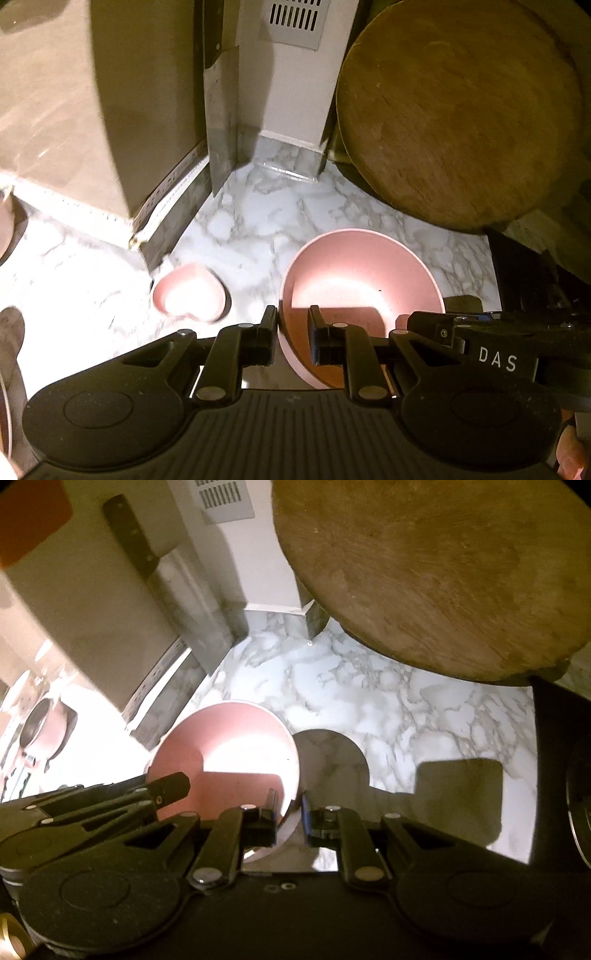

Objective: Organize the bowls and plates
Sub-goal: 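Lift the pink bowl, carry it and lower it into the cream-white bowl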

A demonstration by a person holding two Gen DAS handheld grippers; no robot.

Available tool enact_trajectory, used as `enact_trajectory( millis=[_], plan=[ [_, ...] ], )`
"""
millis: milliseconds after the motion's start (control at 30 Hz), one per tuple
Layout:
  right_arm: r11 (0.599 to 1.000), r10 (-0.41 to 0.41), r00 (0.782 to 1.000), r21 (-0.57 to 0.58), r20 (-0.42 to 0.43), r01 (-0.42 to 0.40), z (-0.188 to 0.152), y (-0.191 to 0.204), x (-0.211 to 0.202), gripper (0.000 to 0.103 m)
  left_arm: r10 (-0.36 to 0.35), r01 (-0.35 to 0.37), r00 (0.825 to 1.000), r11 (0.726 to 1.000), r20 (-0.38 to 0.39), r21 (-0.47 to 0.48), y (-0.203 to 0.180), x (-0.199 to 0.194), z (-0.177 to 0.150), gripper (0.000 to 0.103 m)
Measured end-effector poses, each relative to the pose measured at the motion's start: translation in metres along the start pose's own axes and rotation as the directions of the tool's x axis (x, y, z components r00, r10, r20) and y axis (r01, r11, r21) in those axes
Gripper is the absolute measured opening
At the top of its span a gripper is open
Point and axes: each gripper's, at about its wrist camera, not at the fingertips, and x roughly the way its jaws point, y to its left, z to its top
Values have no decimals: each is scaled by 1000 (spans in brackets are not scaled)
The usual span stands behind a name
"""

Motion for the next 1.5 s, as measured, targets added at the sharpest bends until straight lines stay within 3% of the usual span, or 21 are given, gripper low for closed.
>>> enact_trajectory(
  millis=[433,833,1500],
  plan=[
    [997,30,999,-65,-19,-31,-45,2,-31,12,28,-28,1000,1000,-13,-7,-9,-36,-44,17],
    [997,52,997,-60,-65,-56,-72,-5,-25,12,35,-37,997,999,-67,-20,-12,-36,-65,17],
    [997,50,992,-52,-116,-56,-77,-8,-6,12,39,-42,992,999,-118,-25,-7,-16,-72,17]
  ],
)
